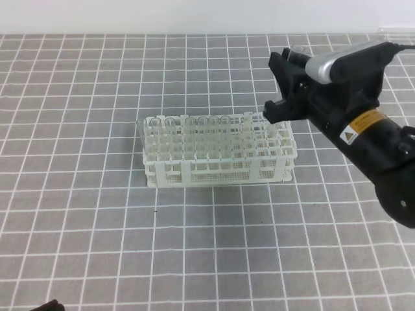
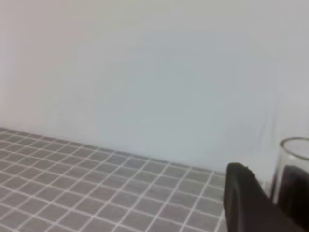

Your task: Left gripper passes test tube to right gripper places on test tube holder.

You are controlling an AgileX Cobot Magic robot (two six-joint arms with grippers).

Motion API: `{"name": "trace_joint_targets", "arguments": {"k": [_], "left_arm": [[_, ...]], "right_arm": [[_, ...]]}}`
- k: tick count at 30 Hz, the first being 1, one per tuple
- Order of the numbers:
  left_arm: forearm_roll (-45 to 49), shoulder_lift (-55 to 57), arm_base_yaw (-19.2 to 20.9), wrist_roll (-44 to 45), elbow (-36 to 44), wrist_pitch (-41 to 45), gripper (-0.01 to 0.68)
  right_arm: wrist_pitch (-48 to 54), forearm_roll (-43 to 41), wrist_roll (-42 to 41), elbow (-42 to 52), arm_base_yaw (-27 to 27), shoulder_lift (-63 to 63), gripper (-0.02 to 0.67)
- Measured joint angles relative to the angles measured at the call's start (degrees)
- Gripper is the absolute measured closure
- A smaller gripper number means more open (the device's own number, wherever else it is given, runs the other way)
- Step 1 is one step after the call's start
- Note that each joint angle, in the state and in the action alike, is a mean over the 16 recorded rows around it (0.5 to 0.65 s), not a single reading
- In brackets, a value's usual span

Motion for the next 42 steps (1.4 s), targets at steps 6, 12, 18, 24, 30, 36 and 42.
{"name": "trace_joint_targets", "arguments": {"k": [6,12,18,24,30,36,42], "left_arm": [[-0.02,0.08,-0.01,0.02,-0.09,0.12,0.673],[0.03,-0.11,0.01,-0.02,0.14,-0.12,0.673],[0.02,-0.08,0.01,-0.01,0.09,-0.06,0.673],[0.03,-0.08,0.01,-0.03,0.14,-0.17,0.673],[0.02,-0.04,0.0,-0.02,0.09,-0.12,0.673],[0.01,0.0,0.0,-0.01,0.05,-0.06,0.673],[0.01,-0.04,0.0,-0.01,0.05,-0.06,0.673]], "right_arm": [[0.43,-1.01,1.85,-1.74,0.43,2.41,0.558],[0.7,-2.08,2.48,-3.16,1.79,4.39,0.558],[1.23,-1.91,1.84,-3.43,3.22,5.02,0.558],[1.46,-0.89,0.66,-3.55,4.02,5.28,0.558],[0.87,0.11,0.21,-3.61,4.32,6.1,0.558],[-0.53,1.0,-0.28,-3.67,4.42,7.51,0.558],[-1.6,1.35,-0.46,-3.69,4.43,8.97,0.558]]}}
